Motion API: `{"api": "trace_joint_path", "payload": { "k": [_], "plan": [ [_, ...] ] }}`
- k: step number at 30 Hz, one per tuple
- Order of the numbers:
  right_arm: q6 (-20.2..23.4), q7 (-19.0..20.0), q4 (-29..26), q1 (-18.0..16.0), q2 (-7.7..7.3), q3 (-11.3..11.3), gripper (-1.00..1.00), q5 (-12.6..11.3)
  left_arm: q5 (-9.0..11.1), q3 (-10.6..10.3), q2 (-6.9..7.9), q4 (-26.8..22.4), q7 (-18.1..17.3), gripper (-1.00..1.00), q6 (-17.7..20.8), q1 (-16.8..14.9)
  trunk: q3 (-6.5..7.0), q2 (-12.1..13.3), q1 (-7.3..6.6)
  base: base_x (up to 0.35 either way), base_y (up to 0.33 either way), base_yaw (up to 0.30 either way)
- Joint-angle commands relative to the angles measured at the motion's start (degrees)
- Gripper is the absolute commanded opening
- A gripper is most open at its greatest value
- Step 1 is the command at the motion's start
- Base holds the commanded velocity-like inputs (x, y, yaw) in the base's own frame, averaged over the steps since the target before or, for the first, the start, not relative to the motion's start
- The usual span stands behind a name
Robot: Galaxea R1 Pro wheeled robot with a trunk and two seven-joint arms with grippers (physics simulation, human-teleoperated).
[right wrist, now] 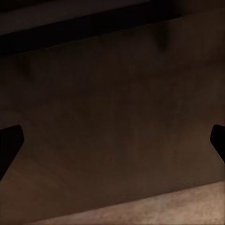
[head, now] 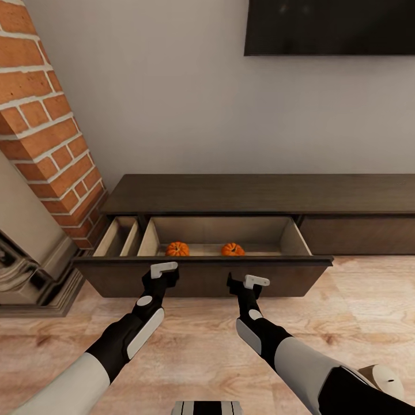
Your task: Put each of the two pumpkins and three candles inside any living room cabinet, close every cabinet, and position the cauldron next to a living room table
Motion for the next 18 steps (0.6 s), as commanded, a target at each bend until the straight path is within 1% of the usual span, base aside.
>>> {"api": "trace_joint_path", "payload": {
  "k": [1,4,6,18],
  "plan": [
    [-0.22,-0.34,0.0,-0.06,-0.02,0.49,1.0,-0.39,0.2,-0.11,0.09,-0.12,0.52,1.0,0.23,-0.06,-0.05,-0.02,-0.01,0.0,0.0,0.0],
    [-0.22,-0.34,0.0,-0.06,-0.02,0.49,1.0,-0.39,0.29,0.01,0.09,-0.12,0.53,1.0,0.23,-0.06,-0.05,-0.02,-0.01,0.012,0.0,0.0],
    [-0.22,-0.34,0.0,-0.06,-0.02,0.49,1.0,-0.39,0.3,0.04,0.09,-0.12,0.51,1.0,0.23,-0.06,-0.05,-0.02,-0.01,0.135,0.0,0.0],
    [-0.22,-0.34,0.0,-0.06,-0.02,0.49,1.0,-0.39,0.39,0.03,0.09,-0.12,0.53,1.0,0.23,-0.06,-0.05,-0.02,-0.01,0.251,0.0,0.0]
  ]
}}
